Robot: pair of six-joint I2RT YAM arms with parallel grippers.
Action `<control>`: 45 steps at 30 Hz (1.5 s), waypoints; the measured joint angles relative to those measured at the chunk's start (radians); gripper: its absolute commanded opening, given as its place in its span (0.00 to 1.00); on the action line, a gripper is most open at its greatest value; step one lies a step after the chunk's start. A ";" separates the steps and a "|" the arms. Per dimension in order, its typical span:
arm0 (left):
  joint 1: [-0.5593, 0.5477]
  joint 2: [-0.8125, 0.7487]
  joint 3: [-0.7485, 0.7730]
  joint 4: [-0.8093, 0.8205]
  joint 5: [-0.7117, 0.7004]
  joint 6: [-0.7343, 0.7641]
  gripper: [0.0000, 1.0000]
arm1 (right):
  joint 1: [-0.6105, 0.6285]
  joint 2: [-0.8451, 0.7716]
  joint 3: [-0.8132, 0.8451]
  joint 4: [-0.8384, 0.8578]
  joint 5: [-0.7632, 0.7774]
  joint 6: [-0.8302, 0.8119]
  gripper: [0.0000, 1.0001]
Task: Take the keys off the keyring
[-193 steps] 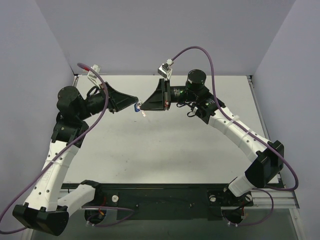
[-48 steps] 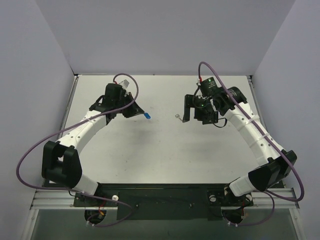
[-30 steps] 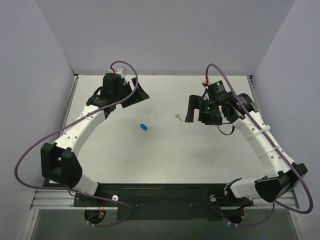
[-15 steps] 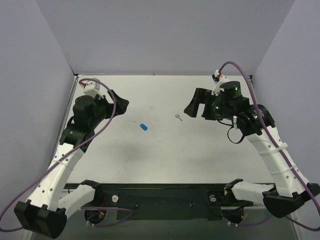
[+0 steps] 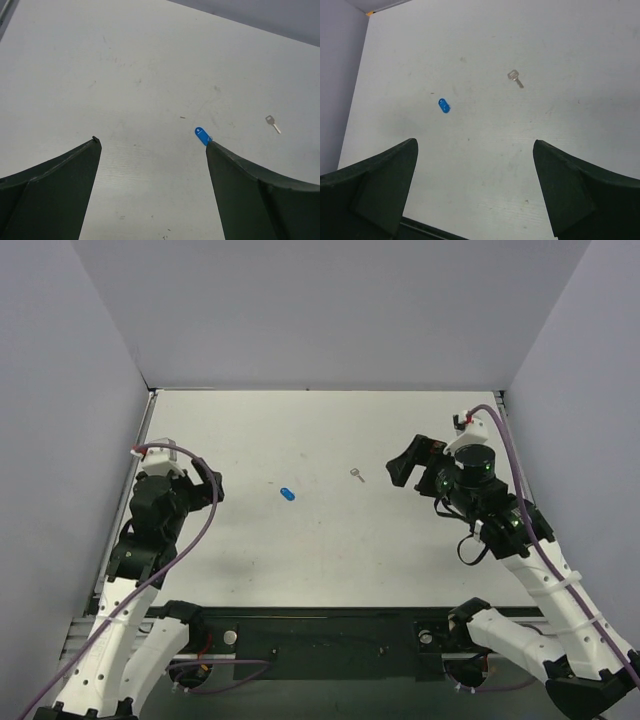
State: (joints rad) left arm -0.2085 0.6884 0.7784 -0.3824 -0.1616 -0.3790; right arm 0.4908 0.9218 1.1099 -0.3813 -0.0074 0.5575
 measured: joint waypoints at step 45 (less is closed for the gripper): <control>0.197 0.641 -0.523 1.175 -0.182 0.129 0.98 | 0.000 -0.245 -0.214 -0.121 0.307 0.037 0.92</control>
State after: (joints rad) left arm -0.0113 1.3293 0.2550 0.7921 -0.3435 -0.2497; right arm 0.4904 0.6765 0.8955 -0.5022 0.3000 0.5941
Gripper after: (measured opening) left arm 0.979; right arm 0.912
